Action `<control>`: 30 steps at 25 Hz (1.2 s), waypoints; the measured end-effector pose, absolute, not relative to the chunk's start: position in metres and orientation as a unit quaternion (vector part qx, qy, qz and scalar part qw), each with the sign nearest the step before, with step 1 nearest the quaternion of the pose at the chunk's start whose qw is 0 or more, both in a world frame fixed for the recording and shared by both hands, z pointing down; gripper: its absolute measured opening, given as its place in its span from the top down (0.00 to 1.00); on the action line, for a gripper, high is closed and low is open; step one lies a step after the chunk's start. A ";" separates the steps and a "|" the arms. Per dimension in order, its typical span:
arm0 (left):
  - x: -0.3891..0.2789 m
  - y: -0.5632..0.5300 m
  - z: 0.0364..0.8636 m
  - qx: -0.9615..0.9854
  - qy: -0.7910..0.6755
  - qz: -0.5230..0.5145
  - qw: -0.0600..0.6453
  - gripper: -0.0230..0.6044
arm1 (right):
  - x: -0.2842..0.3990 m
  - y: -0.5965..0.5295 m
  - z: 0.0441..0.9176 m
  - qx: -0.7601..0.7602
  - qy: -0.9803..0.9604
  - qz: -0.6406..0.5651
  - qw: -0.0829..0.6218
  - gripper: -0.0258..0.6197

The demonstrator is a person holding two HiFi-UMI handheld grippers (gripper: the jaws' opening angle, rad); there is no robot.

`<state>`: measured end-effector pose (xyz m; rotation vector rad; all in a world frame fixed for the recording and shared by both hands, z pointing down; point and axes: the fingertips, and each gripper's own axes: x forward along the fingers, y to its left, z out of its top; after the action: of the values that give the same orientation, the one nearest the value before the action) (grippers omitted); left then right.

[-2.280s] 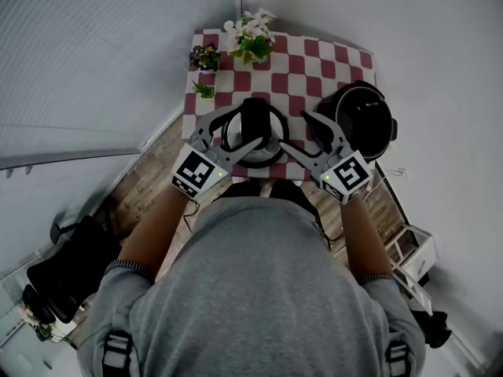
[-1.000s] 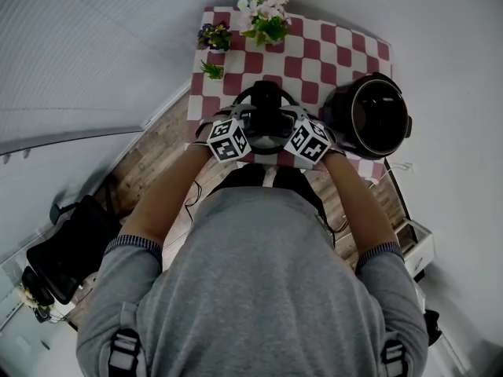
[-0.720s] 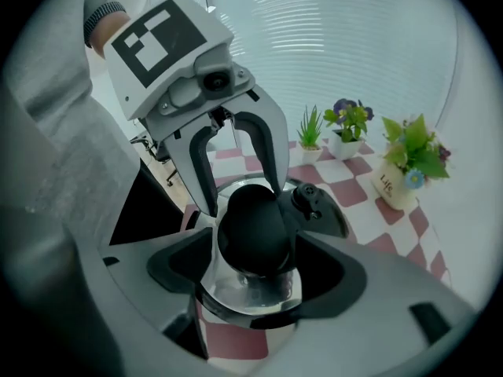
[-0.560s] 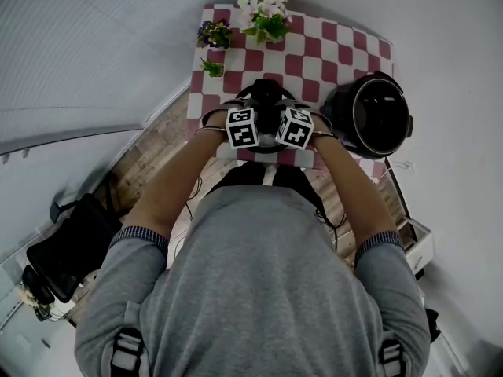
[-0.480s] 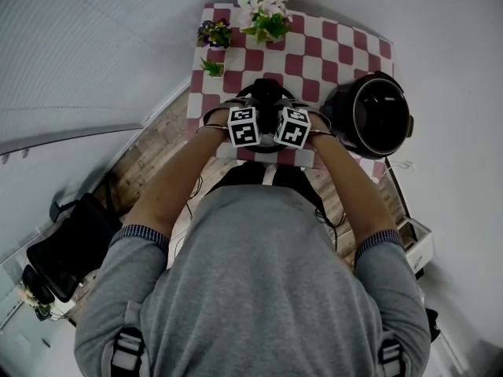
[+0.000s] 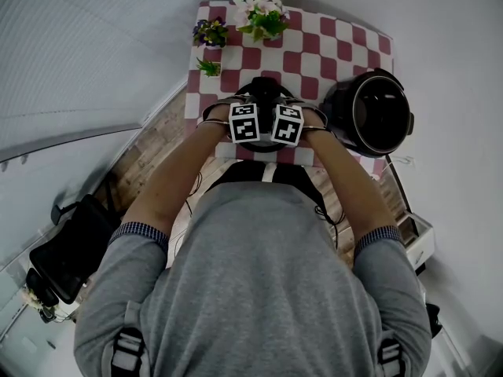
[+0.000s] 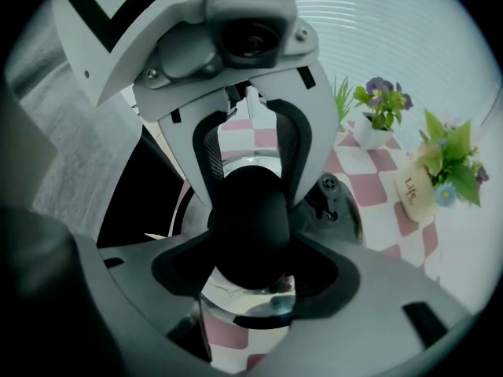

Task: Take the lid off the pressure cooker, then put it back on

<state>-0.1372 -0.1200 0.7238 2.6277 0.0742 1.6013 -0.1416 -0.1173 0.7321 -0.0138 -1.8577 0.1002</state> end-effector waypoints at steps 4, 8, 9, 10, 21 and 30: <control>-0.137 -0.119 0.724 0.852 0.030 0.522 0.023 0.49 | -0.141 -0.118 0.732 -0.009 -0.795 0.041 0.606 0.51; -0.139 -0.119 0.722 0.851 0.033 0.524 0.022 0.49 | -0.143 -0.117 0.730 -0.005 -0.794 0.044 0.606 0.51; -0.139 -0.120 0.721 0.850 0.036 0.526 0.020 0.49 | -0.143 -0.118 0.728 -0.003 -0.793 0.046 0.607 0.51; -0.139 -0.121 0.718 0.850 0.039 0.525 0.019 0.49 | -0.142 -0.119 0.725 0.000 -0.793 0.048 0.607 0.51; -0.132 -0.124 0.654 0.852 0.064 0.520 -0.020 0.49 | -0.137 -0.122 0.661 0.041 -0.797 0.064 0.599 0.51; -0.117 -0.122 0.577 0.844 0.112 0.521 -0.051 0.49 | -0.121 -0.121 0.584 0.085 -0.803 0.094 0.582 0.51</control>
<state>-0.1171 -0.1218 0.5766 2.7428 0.3646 1.6934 -0.1215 -0.1215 0.5836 0.1981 -1.8752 0.2188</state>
